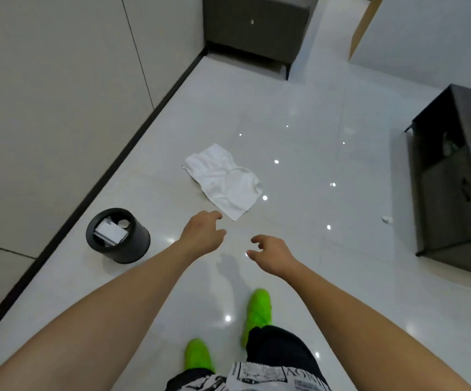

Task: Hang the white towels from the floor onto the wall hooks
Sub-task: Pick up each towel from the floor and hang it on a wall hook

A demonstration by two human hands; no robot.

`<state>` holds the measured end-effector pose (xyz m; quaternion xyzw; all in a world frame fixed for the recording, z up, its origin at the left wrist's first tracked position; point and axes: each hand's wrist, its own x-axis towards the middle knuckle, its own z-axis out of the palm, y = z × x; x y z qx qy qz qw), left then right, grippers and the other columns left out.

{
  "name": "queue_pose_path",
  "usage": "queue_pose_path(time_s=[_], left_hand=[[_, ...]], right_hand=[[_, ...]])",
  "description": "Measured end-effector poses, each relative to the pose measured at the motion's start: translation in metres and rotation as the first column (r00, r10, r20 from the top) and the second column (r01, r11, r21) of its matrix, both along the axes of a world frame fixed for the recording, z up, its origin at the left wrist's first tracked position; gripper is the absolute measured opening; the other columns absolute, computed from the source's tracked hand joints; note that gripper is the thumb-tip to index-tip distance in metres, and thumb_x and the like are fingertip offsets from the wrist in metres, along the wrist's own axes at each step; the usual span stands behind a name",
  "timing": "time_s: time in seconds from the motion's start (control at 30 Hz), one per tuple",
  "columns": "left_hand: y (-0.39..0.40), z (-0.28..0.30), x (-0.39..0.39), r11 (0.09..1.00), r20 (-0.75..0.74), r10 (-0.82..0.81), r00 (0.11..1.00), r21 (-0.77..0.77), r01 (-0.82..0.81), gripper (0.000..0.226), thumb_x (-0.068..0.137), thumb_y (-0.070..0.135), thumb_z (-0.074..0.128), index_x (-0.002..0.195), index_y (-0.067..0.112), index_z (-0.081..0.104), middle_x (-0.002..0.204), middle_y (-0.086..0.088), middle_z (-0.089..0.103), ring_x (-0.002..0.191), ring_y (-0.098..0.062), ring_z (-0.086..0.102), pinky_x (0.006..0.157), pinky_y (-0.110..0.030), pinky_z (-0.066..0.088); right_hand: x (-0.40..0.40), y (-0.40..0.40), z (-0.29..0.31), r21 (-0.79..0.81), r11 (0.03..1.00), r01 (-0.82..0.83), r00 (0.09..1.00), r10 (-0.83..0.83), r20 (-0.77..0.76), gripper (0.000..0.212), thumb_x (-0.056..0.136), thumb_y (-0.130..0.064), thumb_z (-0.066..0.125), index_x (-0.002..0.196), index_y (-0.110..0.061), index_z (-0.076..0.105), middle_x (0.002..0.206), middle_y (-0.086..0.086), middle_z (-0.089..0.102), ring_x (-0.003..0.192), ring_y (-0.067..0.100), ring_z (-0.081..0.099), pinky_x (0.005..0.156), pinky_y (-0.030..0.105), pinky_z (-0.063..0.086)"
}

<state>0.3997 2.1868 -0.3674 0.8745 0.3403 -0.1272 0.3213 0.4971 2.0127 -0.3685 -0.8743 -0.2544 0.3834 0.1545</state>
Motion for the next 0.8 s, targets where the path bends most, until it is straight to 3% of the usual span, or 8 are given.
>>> queue_pose_path(time_s=[0.33, 0.47, 0.6, 0.8], left_hand=[[0.091, -0.082, 0.156, 0.994, -0.173, 0.075, 0.982, -0.067, -0.088, 0.049, 0.095, 0.035, 0.056, 0.14, 0.019, 0.048, 0.138, -0.008, 0.049, 0.121, -0.025, 0.051, 0.099, -0.036, 0.044], [0.112, -0.11, 0.207, 0.987, -0.289, 0.077, 0.954, -0.113, -0.114, 0.047, 0.095, 0.034, 0.056, 0.139, 0.018, 0.049, 0.137, -0.008, 0.049, 0.12, -0.025, 0.051, 0.095, -0.031, 0.04], [0.129, -0.138, 0.258, 0.98, -0.29, 0.08, 0.954, -0.151, -0.128, 0.042, 0.094, 0.035, 0.057, 0.134, 0.02, 0.053, 0.134, -0.007, 0.053, 0.116, -0.025, 0.053, 0.092, -0.029, 0.038], [0.154, -0.244, 0.301, 0.974, -0.325, -0.027, 0.945, -0.22, -0.048, 0.04, 0.092, 0.034, 0.06, 0.129, 0.021, 0.057, 0.124, -0.007, 0.059, 0.108, -0.024, 0.057, 0.087, -0.028, 0.037]], right_hand=[[0.189, 0.105, -0.105, -0.041, 0.999, 0.036, 0.987, -0.042, -0.157, 0.048, 0.09, -0.037, 0.063, 0.134, -0.018, 0.058, 0.129, 0.005, 0.062, 0.119, 0.02, 0.057, 0.089, 0.022, 0.038], [0.251, 0.135, -0.138, -0.089, 0.996, 0.03, 0.966, -0.052, -0.254, 0.046, 0.089, -0.036, 0.063, 0.131, -0.017, 0.06, 0.126, 0.006, 0.063, 0.118, 0.022, 0.057, 0.087, 0.023, 0.038], [0.297, 0.162, -0.181, -0.145, 0.987, 0.064, 0.941, -0.108, -0.32, 0.043, 0.089, -0.036, 0.064, 0.128, -0.016, 0.062, 0.123, 0.006, 0.065, 0.115, 0.022, 0.058, 0.088, 0.024, 0.039], [0.321, 0.204, -0.312, -0.23, 0.956, 0.18, 0.866, -0.265, -0.425, 0.043, 0.088, -0.034, 0.065, 0.126, -0.013, 0.064, 0.127, 0.006, 0.064, 0.116, 0.024, 0.06, 0.099, 0.031, 0.045]])
